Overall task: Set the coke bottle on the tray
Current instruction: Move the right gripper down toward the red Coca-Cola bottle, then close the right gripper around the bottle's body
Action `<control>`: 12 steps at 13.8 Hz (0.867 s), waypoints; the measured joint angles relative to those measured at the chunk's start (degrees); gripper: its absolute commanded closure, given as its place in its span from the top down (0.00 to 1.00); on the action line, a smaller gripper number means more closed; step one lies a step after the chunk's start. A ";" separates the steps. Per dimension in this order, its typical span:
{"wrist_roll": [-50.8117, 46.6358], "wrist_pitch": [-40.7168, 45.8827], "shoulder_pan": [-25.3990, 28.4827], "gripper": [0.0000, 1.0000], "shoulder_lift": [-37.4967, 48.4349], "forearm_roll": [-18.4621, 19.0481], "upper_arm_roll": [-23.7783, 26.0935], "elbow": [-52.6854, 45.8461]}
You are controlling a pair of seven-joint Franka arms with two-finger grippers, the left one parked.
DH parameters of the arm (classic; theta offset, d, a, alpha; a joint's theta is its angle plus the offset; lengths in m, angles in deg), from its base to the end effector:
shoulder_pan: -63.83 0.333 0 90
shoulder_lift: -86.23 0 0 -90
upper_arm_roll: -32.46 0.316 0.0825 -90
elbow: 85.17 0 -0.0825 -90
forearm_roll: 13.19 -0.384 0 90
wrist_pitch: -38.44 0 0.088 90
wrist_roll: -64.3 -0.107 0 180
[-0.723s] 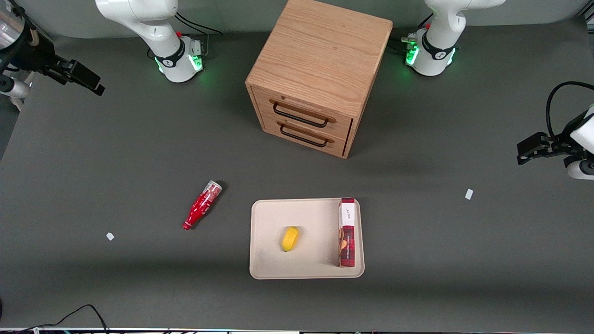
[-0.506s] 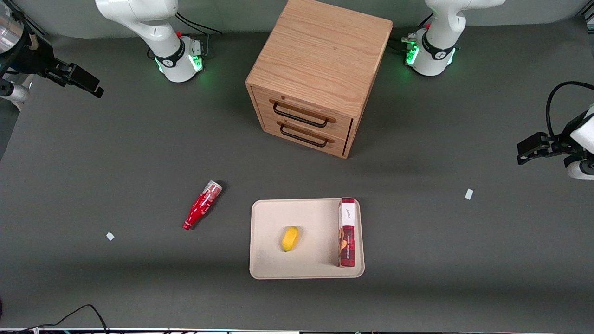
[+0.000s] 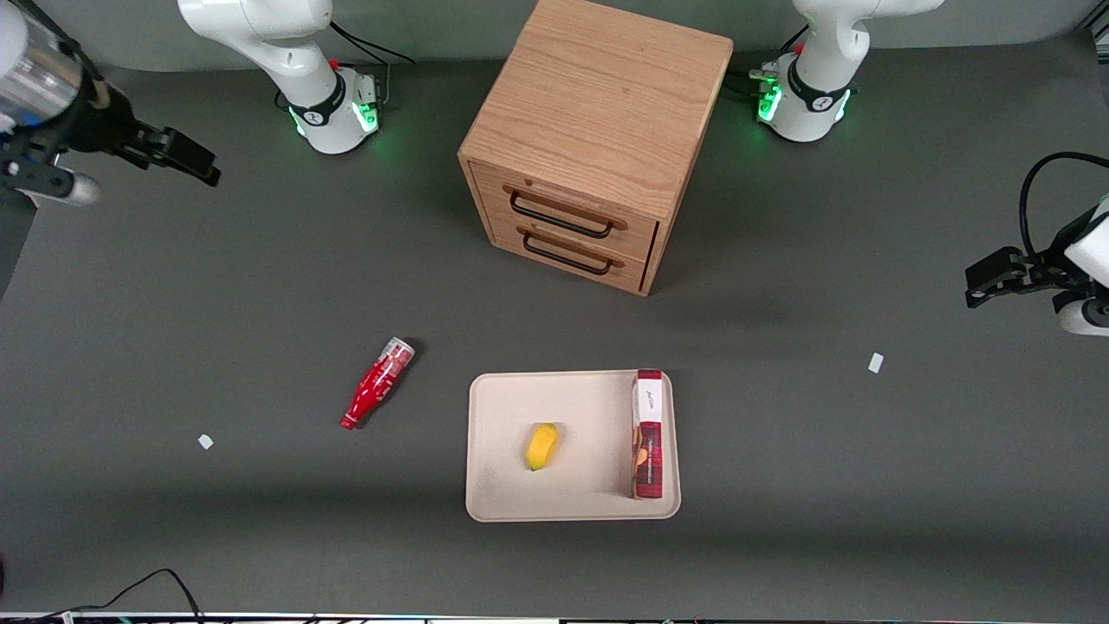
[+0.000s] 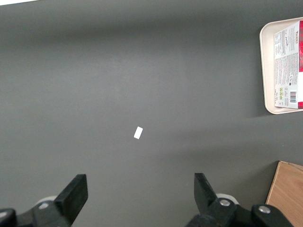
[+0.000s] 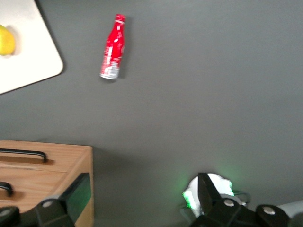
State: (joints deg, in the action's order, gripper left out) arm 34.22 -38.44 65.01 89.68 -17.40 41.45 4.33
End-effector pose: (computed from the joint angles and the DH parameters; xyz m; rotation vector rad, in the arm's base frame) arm 0.5006 0.1019 0.6423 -3.0813 0.5251 0.2706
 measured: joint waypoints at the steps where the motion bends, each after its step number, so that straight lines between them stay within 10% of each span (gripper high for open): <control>1: -3.64 -2.18 0.11 1.00 -3.19 -0.53 1.02 -0.94; 12: -24.75 -47.85 1.68 1.00 -32.91 3.66 2.70 15.64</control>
State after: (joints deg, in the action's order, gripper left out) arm 9.47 -86.30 66.69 56.77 -13.74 44.15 19.97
